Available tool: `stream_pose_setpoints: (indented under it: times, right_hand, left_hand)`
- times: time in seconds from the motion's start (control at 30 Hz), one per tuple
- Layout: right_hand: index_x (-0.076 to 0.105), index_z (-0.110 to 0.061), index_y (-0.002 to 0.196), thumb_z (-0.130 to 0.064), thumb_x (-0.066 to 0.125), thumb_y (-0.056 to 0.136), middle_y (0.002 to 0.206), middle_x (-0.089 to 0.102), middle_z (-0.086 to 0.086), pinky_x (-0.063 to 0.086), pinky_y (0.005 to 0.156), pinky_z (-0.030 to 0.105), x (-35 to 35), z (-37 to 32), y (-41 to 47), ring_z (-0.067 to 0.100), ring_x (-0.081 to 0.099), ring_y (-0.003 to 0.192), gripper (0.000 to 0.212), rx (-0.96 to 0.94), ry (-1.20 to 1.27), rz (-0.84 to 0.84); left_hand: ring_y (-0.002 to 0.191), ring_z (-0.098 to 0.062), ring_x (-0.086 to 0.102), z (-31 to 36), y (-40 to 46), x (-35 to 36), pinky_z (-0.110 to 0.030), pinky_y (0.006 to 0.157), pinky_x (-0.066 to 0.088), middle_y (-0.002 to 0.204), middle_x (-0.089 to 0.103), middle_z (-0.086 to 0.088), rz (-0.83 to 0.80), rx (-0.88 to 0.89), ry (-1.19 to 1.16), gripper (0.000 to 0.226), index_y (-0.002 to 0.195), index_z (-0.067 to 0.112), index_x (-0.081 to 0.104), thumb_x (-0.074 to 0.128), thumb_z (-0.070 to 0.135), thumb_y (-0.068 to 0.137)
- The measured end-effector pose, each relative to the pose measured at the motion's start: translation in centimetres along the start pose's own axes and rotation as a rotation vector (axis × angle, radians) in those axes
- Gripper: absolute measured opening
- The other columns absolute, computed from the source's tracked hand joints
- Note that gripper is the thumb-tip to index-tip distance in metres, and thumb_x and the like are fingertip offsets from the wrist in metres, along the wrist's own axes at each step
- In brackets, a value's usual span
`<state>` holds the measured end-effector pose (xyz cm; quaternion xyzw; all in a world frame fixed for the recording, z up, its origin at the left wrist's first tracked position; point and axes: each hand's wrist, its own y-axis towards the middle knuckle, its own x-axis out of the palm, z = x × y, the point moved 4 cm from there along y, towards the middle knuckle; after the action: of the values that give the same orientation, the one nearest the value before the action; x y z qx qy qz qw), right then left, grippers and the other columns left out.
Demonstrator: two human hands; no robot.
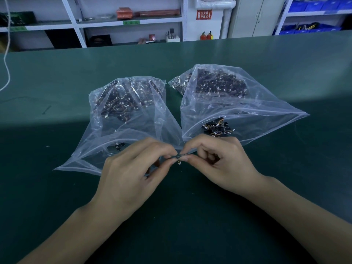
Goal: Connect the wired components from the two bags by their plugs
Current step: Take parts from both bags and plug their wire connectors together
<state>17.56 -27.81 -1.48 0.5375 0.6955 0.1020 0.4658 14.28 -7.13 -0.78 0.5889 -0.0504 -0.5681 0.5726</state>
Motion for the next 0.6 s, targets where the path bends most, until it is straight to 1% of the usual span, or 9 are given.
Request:
stream_pose_setpoints:
  times: [0.07,0.17,0.3,0.37,0.5,0.53,0.6]
  right_hand:
    - [0.076,-0.011,0.098,-0.015,0.079,0.096,0.057,0.036,-0.002,0.028,0.058,0.013,0.0,0.2,0.0,0.009,0.033,0.05,0.006,0.005,0.01,-0.005]
    - [0.075,-0.011,0.1,-0.016,0.079,0.097,0.057,0.036,-0.003,0.029,0.057,0.014,0.1,0.2,-0.1,0.01,0.034,0.049,0.007,0.009,0.012,-0.005]
    - [0.075,-0.013,0.099,-0.016,0.079,0.097,0.057,0.035,-0.003,0.028,0.057,0.013,0.1,0.3,-0.1,0.01,0.034,0.05,0.005,0.015,0.018,-0.014]
    - [0.075,-0.014,0.099,-0.017,0.078,0.098,0.057,0.035,-0.003,0.028,0.057,0.013,0.0,0.4,-0.1,0.011,0.034,0.05,0.005,0.016,0.024,-0.025]
    - [0.074,-0.015,0.101,-0.02,0.077,0.099,0.056,0.037,-0.003,0.029,0.057,0.013,0.2,0.6,-0.3,0.011,0.035,0.049,0.006,0.038,0.027,-0.04]
    - [0.074,-0.016,0.101,-0.021,0.077,0.099,0.056,0.037,-0.003,0.029,0.057,0.013,0.2,0.8,-0.2,0.011,0.036,0.049,0.006,0.047,0.02,-0.036]
    - [0.074,-0.018,0.101,-0.022,0.077,0.099,0.057,0.039,-0.004,0.031,0.056,0.015,-0.3,1.3,-0.1,0.012,0.038,0.049,0.006,0.067,0.003,-0.016]
  left_hand:
    - [0.081,0.008,0.054,0.0,0.0,0.0,-0.025,0.063,0.051,0.098,0.063,0.019,0.003,-0.009,0.003,0.005,0.106,0.03,0.066,0.071,0.029,0.105]
    - [0.079,0.005,0.054,0.1,0.0,0.0,-0.021,0.063,0.048,0.099,0.065,0.017,-0.005,0.004,0.003,0.003,0.106,0.029,0.067,0.07,0.029,0.106]
    - [0.077,0.004,0.054,-0.1,0.1,0.0,-0.024,0.06,0.047,0.099,0.063,0.021,-0.029,-0.017,0.014,0.003,0.104,0.033,0.066,0.069,0.033,0.106]
    - [0.077,0.004,0.054,-0.1,-0.1,0.1,-0.022,0.059,0.047,0.1,0.062,0.021,-0.037,-0.019,0.021,0.003,0.107,0.033,0.066,0.069,0.033,0.106]
    - [0.078,0.005,0.054,-0.3,-0.1,0.2,-0.019,0.06,0.046,0.101,0.062,0.021,-0.081,-0.065,0.078,0.012,0.112,0.034,0.067,0.073,0.037,0.102]
    - [0.078,0.005,0.055,-0.4,-0.1,0.1,-0.021,0.059,0.047,0.099,0.061,0.021,-0.088,-0.096,0.093,0.012,0.11,0.035,0.067,0.073,0.038,0.101]
    - [0.076,0.001,0.056,-0.6,-0.1,-0.1,-0.029,0.056,0.048,0.091,0.059,0.019,-0.083,-0.143,0.117,0.009,0.1,0.034,0.067,0.07,0.042,0.1]
